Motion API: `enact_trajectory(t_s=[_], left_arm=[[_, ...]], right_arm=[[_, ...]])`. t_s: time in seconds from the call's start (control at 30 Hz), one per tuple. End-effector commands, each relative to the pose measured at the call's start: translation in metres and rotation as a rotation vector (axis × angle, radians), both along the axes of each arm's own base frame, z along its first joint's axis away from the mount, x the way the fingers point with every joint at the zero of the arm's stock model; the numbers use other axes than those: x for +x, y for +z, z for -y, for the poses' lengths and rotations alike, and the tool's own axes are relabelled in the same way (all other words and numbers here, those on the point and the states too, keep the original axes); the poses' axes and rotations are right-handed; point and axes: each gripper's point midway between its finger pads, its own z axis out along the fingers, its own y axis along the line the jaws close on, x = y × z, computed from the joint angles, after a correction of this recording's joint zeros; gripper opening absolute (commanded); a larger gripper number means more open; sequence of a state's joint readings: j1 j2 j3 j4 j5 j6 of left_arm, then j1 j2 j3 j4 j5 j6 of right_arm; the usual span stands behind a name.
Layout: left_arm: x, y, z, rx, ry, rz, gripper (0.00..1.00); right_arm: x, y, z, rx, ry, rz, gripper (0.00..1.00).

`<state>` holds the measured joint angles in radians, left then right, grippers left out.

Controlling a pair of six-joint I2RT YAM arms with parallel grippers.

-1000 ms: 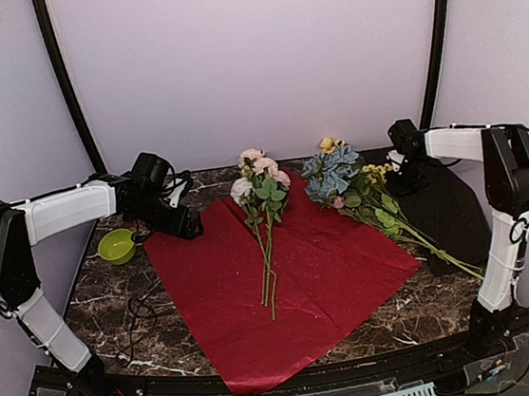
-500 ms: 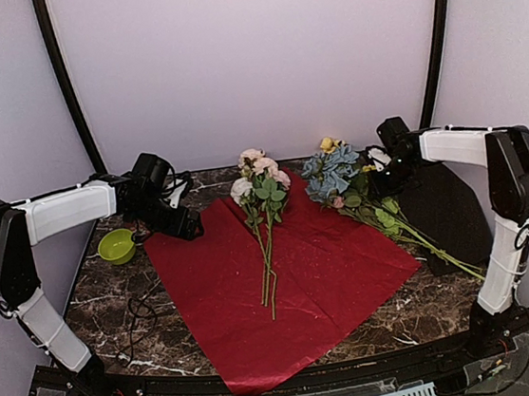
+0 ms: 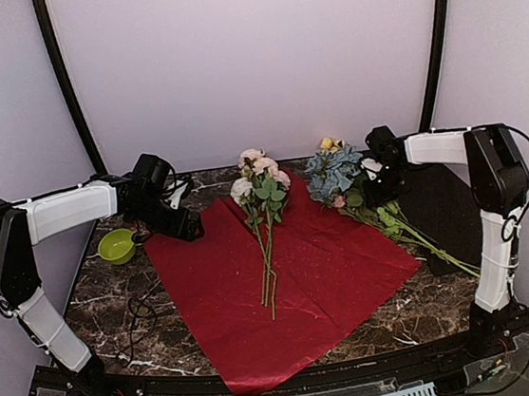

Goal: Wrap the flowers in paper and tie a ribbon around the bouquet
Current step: Pick up the fake flower from the corner of the board, then place the fake flower on the flattened wrapping paper.

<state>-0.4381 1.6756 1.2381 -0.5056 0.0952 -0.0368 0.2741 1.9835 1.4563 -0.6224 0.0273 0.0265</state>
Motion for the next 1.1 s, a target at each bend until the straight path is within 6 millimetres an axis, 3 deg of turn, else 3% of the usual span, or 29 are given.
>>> enact_trajectory(t_s=[0.0,0.13,0.27,0.43,0.87,0.97,1.07], left_arm=[[-0.003,-0.002,-0.001,0.003,-0.013,-0.017,0.87],[-0.003,-0.002,0.000,-0.001,-0.015,-0.022,0.87],[-0.003,-0.003,0.000,0.002,-0.015,-0.022,0.87],[-0.003,-0.002,0.000,0.002,-0.015,-0.020,0.87],[-0.003,0.001,0.000,-0.004,-0.014,-0.016,0.86],[-0.003,0.001,0.000,-0.002,-0.014,-0.012,0.87],[-0.003,0.003,0.000,-0.005,-0.012,-0.007,0.87]], right_arm=[[0.013,-0.006,0.004,-0.065,0.005,0.016,0.31],[0.018,-0.006,0.005,-0.077,0.011,0.023,0.20],[0.020,0.011,0.008,-0.086,0.007,0.067,0.10],[0.022,0.055,0.021,-0.134,-0.017,0.191,0.00],[0.014,0.166,0.059,-0.179,-0.204,0.532,0.00],[0.003,0.209,0.048,-0.047,-0.202,0.637,0.00],[-0.009,0.239,0.005,0.251,-0.117,0.656,0.00]])
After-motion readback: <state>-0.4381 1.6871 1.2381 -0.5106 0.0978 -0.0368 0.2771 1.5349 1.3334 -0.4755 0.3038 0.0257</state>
